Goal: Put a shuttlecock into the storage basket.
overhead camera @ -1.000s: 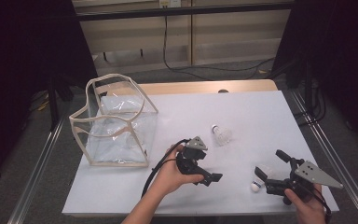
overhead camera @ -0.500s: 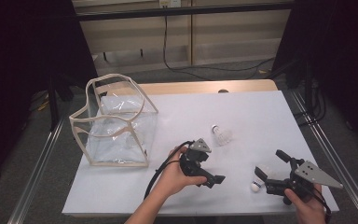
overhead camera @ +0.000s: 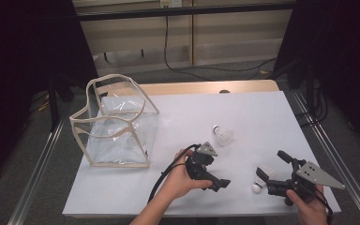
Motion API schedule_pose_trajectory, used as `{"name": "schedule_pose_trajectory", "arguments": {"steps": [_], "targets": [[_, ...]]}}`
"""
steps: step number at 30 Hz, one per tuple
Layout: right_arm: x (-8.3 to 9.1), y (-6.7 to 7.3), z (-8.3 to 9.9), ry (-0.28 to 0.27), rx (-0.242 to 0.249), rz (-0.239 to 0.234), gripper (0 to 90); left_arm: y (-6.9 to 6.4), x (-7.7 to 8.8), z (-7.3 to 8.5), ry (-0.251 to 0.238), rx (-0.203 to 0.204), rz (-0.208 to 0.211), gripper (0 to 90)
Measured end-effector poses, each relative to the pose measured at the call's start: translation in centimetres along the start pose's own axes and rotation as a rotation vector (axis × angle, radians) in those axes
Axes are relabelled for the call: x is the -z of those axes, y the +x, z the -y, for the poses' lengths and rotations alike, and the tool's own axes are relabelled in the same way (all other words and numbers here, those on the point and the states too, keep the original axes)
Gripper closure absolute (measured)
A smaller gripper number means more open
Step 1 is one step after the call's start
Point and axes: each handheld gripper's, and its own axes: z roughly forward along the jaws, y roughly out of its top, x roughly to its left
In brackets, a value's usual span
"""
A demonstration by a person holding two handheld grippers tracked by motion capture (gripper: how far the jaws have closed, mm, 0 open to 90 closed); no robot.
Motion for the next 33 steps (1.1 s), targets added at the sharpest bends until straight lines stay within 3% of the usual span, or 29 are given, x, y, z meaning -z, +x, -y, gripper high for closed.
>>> {"name": "schedule_pose_trajectory", "arguments": {"steps": [14, 16, 20, 33], "targets": [[0.1, 0.0, 0.0, 0.001, 0.001, 0.001, 1.0, -0.7, -1.1, 0.0, 0.013, -0.013, 0.008, 3.6], [0.1, 0.0, 0.0, -0.001, 0.001, 0.000, 1.0, -0.8, -1.2, 0.0, 0.025, -0.018, -0.008, 3.6], [0.0, 0.0, 0.0, 0.000, 0.002, 0.000, 1.0, -0.9, -1.6, 0.0, 0.014, -0.015, 0.018, 3.5], [0.1, 0.0, -0.1, -0.001, 0.001, 0.003, 1.0, -1.5, -2.6, 0.0, 0.035, -0.046, 0.020, 3.6]]}}
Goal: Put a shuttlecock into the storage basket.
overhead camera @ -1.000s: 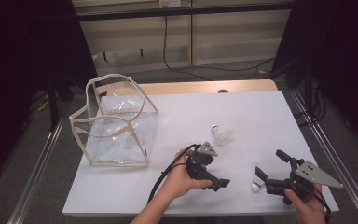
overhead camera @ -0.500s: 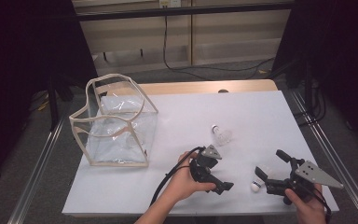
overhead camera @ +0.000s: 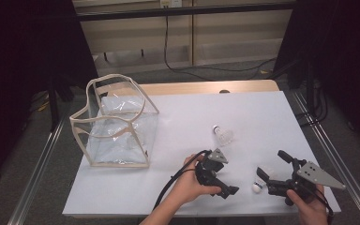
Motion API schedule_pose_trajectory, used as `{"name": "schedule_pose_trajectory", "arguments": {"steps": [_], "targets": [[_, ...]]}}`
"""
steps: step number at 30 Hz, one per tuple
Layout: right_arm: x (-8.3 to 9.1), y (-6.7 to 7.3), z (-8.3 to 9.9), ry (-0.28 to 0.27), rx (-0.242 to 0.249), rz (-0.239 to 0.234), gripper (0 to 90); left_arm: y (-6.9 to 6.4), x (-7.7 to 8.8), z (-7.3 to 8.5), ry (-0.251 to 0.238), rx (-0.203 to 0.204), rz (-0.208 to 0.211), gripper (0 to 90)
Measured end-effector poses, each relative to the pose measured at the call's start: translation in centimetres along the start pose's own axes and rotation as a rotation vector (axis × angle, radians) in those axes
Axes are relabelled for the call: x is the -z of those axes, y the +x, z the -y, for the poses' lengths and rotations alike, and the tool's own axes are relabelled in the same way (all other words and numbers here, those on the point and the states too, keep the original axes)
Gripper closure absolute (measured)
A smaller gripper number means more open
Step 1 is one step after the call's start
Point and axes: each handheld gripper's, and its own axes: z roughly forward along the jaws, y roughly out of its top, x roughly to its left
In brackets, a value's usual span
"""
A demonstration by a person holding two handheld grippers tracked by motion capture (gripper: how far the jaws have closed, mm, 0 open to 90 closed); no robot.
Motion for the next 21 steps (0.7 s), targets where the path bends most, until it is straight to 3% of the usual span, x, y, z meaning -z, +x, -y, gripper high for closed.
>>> {"name": "schedule_pose_trajectory", "arguments": {"steps": [21], "targets": [[0.0, -0.1, 0.0, 0.000, 0.003, 0.003, 1.0, -0.6, -1.3, -0.6, 0.002, -0.008, 0.026, 3.5]]}}
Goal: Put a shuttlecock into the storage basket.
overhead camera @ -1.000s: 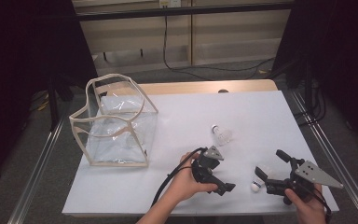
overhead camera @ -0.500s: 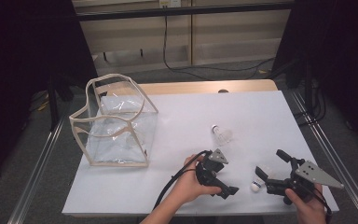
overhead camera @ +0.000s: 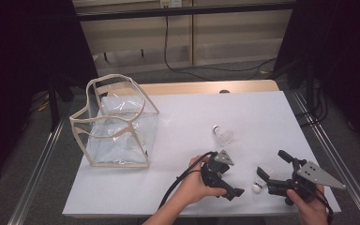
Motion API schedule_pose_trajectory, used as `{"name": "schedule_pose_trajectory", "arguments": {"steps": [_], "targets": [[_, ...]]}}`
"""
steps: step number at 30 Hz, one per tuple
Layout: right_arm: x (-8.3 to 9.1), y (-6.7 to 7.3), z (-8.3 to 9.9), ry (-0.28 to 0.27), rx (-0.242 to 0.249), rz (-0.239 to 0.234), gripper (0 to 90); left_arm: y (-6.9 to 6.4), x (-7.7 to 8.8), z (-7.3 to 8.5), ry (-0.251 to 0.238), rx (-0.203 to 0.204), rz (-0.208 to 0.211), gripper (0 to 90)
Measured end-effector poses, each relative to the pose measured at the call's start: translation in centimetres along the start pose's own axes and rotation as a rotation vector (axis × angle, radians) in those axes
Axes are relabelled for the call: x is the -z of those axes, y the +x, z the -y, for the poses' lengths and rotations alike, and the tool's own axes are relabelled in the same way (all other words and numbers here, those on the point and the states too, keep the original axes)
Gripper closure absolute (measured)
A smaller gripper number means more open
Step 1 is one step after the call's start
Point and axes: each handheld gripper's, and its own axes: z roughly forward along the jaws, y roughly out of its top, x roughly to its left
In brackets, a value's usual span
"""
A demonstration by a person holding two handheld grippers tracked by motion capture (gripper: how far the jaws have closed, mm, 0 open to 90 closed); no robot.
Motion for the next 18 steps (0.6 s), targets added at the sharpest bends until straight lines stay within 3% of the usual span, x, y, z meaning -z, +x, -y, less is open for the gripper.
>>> {"name": "schedule_pose_trajectory", "arguments": {"steps": [9, 14, 16, 18], "targets": [[0.00, -0.05, 0.01, -0.001, 0.001, 0.000, 1.0, -0.06, -0.37, -0.23, 0.023, -0.017, -0.005, 3.3], [0.00, -0.05, 0.00, -0.004, -0.001, 0.002, 1.0, -0.05, -0.69, -0.26, 0.008, -0.002, 0.009, 3.1], [0.01, -0.05, 0.00, -0.003, -0.001, 0.002, 1.0, -0.14, -0.69, -0.35, 0.022, -0.005, -0.005, 3.1], [0.00, -0.05, 0.00, -0.004, -0.002, 0.002, 1.0, -0.15, -0.85, -0.35, 0.013, -0.007, 0.013, 3.1]]}}
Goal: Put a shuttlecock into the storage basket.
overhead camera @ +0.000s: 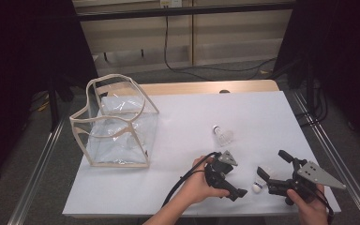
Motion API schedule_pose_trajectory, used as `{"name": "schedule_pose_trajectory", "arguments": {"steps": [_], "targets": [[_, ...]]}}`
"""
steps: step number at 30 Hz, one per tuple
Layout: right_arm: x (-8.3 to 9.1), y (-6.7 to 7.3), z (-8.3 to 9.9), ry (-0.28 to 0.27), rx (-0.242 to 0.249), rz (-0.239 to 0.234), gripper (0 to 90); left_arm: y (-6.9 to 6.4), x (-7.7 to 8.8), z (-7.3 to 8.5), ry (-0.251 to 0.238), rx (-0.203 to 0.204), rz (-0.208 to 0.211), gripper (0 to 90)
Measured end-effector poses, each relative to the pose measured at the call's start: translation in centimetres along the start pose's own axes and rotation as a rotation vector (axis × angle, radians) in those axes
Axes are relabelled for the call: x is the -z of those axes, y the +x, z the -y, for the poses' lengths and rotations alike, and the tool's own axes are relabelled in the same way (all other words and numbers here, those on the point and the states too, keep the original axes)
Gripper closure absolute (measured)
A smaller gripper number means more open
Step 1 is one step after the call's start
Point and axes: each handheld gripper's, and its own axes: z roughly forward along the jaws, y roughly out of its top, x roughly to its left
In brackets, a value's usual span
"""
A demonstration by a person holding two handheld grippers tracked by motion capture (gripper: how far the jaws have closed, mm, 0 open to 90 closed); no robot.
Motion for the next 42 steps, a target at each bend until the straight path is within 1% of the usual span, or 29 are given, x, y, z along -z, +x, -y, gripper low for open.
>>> {"name": "schedule_pose_trajectory", "arguments": {"steps": [4, 6, 7, 8, 9, 13, 14, 16, 21, 25, 27, 28, 29, 33, 36, 38, 39, 40, 41, 42], "targets": [[0.0, 0.0, 0.0, 0.001, 0.005, 0.002, 1.0, 0.0, -0.2, -0.1, 0.008, -0.011, -0.003, 4.2], [0.1, 0.0, 0.0, 0.000, 0.001, 0.004, 1.0, -0.1, -0.2, -0.2, 0.017, -0.014, -0.013, 4.5], [0.1, 0.0, 0.0, 0.000, 0.001, 0.005, 1.0, 0.0, -0.3, -0.2, 0.020, -0.020, -0.006, 4.7], [0.1, 0.0, 0.0, 0.000, 0.001, 0.005, 1.0, -0.1, -0.4, -0.2, 0.006, -0.013, 0.001, 4.7], [0.1, -0.1, 0.0, 0.001, 0.000, 0.006, 1.0, -0.1, -0.4, -0.2, 0.011, -0.015, -0.007, 5.1], [0.1, -0.1, 0.0, 0.000, 0.000, 0.006, 1.0, -0.1, -0.5, -0.4, 0.000, -0.023, 0.001, 5.8], [0.1, -0.1, 0.0, 0.000, 0.001, 0.006, 1.0, -0.2, -0.5, -0.4, 0.004, -0.022, -0.004, 6.0], [0.1, -0.1, 0.0, 0.000, 0.002, 0.007, 1.0, -0.2, -0.6, -0.5, -0.004, -0.023, 0.003, 6.5], [0.1, -0.1, 0.0, -0.001, 0.000, 0.009, 1.0, -0.2, -0.8, -0.6, -0.005, -0.032, 0.006, 9.2], [0.1, -0.2, 0.0, -0.002, 0.002, 0.009, 1.0, -0.2, -1.0, -0.7, -0.016, -0.030, 0.013, 9.9], [0.1, -0.2, 0.0, -0.002, -0.002, 0.010, 1.0, -0.3, -1.1, -0.8, -0.019, -0.036, 0.007, 10.3], [0.1, -0.2, 0.0, 0.000, -0.002, 0.010, 1.0, -0.4, -1.1, -1.0, -0.006, -0.040, -0.014, 10.8], [0.1, -0.2, 0.0, -0.002, -0.001, 0.011, 1.0, -0.4, -1.2, -0.9, -0.020, -0.034, 0.002, 11.3], [0.1, -0.2, 0.0, -0.001, 0.002, 0.012, 1.0, -0.5, -1.5, -1.2, -0.021, -0.031, 0.008, 14.4], [0.2, -0.2, 0.0, -0.002, 0.003, 0.014, 1.0, -0.7, -1.6, -1.3, -0.002, -0.036, 0.005, 15.8], [0.2, -0.2, 0.0, -0.001, 0.001, 0.016, 1.0, -0.8, -1.8, -1.3, -0.002, -0.040, 0.004, 15.8], [0.2, -0.2, 0.0, -0.002, 0.001, 0.016, 1.0, -0.8, -1.8, -1.4, 0.010, -0.046, -0.003, 15.8], [0.2, -0.2, 0.0, -0.002, 0.000, 0.017, 1.0, -0.8, -1.9, -1.3, 0.003, -0.044, 0.004, 15.8], [0.2, -0.2, 0.0, 0.000, 0.002, 0.017, 1.0, -0.8, -1.9, -1.4, 0.013, -0.044, -0.001, 15.8], [0.2, -0.2, 0.0, -0.003, 0.004, 0.017, 1.0, -0.8, -1.9, -1.4, 0.012, -0.041, 0.001, 16.0]]}}
